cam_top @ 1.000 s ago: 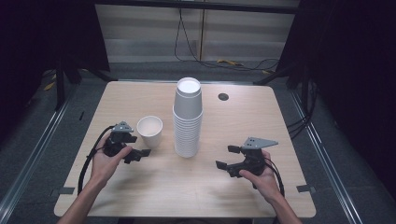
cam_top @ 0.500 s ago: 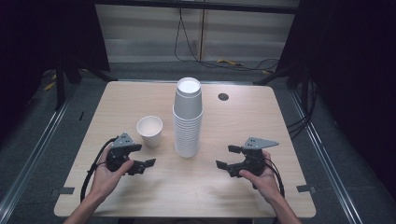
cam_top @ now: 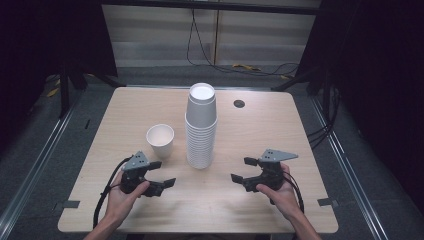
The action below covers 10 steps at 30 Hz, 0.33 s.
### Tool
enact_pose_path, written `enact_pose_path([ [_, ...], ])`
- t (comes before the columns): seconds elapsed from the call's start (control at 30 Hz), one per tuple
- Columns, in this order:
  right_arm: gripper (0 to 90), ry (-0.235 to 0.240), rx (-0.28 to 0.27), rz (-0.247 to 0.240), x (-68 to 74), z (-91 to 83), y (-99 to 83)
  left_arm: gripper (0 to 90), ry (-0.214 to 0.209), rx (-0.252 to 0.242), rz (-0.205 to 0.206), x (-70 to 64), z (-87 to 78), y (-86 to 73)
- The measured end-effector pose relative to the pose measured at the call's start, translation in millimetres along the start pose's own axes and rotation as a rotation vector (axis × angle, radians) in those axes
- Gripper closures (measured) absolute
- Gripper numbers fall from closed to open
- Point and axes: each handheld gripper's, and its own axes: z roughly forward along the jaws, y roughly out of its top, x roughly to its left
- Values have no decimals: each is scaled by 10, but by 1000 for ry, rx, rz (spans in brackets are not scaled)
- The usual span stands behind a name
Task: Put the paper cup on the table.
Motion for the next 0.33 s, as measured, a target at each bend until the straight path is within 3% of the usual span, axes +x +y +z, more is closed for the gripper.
enact_pose_path([
  [0.1,143,-2,2,-1,26,6,-15,160,-25,25,8,-60,70,-56],
  [0.17,143,-3,0,-4,42,4,-21,160,-27,10,-11,-46,79,-57],
  [0.23,143,-14,-12,-8,52,-3,-24,160,1,-15,-15,-17,84,-70],
  [0.33,142,-38,-38,8,49,-27,-27,160,-11,-14,-24,-4,98,-110],
])
